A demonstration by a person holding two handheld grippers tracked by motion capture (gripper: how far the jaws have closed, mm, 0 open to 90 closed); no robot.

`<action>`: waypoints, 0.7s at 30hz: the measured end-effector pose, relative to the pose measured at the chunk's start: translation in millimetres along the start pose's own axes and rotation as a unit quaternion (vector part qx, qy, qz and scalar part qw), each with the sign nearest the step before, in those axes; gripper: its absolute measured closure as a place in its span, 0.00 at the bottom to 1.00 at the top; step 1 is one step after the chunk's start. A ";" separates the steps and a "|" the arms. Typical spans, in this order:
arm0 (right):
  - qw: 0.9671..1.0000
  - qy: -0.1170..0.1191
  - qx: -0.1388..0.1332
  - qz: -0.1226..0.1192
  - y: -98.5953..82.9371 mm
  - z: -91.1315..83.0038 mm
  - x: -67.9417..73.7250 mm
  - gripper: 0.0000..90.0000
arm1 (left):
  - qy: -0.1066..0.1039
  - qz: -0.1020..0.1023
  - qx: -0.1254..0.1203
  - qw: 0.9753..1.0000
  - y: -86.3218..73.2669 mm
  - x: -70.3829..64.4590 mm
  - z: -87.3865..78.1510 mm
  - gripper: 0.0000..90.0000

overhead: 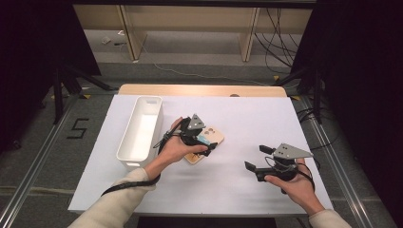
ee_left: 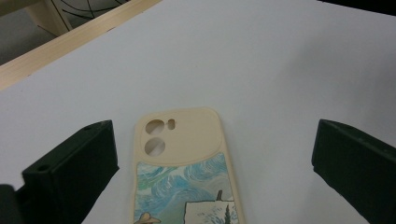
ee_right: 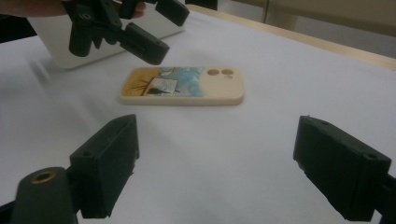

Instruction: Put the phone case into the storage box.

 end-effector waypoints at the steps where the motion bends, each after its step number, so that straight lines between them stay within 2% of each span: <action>1: 1.000 0.000 0.000 0.000 0.0 0.0 0.0 0.17 | -0.001 0.000 0.000 1.000 1.0 -0.1 3.2 0.00; 9: 1.000 0.000 0.000 0.000 -0.2 -0.5 -0.4 0.17 | 0.007 0.010 0.025 1.000 3.9 4.5 29.1 0.00; 15: 1.000 0.000 0.000 0.002 -0.7 -0.8 -1.2 0.17 | 0.010 0.012 0.049 0.999 -1.0 7.2 49.3 0.00; 21: 1.000 0.000 0.000 0.002 -0.7 -0.9 -1.0 0.17 | 0.009 0.008 0.057 0.998 -2.2 7.4 58.3 0.00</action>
Point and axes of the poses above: each handheld gripper's, and its own axes: z roughly forward along the jaws, y roughly out of its top, x roughly to its left, the point moved 10 cm from there along z, roughly forward along the jaws, and after that the axes turned 9 degrees about y, right-handed, at the moved point
